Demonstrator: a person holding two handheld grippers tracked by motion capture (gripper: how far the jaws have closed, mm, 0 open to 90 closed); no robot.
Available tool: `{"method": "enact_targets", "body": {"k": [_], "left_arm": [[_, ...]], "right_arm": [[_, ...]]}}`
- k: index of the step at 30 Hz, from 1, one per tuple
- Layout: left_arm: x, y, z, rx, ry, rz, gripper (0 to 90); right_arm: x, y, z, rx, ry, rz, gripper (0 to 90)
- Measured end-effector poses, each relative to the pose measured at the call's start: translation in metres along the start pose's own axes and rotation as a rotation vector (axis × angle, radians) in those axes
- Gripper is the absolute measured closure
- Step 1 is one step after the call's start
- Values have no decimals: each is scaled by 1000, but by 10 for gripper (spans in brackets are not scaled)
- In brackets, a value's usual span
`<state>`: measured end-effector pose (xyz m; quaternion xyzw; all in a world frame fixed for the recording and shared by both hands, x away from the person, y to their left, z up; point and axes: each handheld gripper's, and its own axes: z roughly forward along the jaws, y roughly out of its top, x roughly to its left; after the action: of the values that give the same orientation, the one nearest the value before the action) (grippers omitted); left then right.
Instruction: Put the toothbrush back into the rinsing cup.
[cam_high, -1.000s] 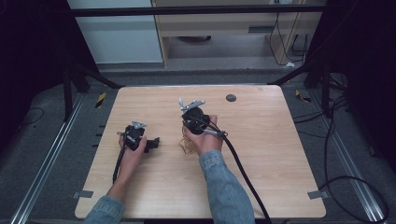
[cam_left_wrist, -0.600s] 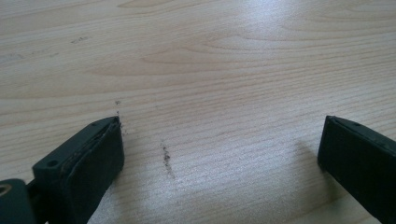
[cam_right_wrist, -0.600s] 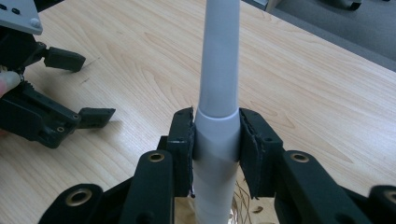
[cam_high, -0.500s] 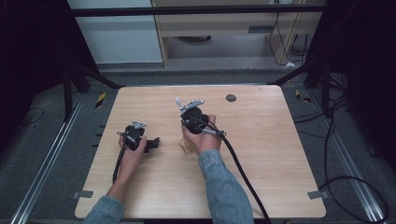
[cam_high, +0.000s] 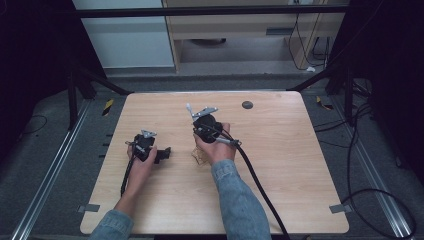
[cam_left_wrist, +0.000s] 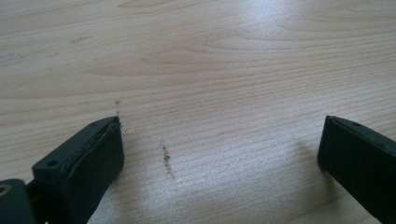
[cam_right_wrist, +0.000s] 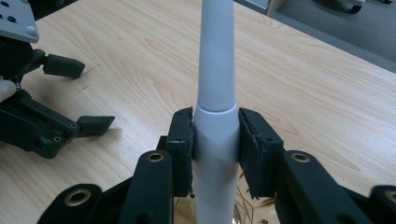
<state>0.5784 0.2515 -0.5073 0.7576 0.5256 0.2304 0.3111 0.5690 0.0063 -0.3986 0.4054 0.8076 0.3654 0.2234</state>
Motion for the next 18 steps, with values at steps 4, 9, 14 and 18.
{"method": "enact_targets", "body": {"k": [4, 9, 14, 18], "left_arm": [[0, 0, 0, 0, 0, 0, 0], [0, 0, 0, 0, 0, 1, 0], [0, 0, 0, 0, 0, 1, 0], [0, 0, 0, 0, 0, 0, 0]], "right_arm": [[0, 0, 1, 0, 0, 3, 669], [-1, 0, 1, 1, -1, 3, 669], [-1, 0, 1, 1, 0, 4, 668], [-1, 0, 1, 1, 0, 4, 666]]}}
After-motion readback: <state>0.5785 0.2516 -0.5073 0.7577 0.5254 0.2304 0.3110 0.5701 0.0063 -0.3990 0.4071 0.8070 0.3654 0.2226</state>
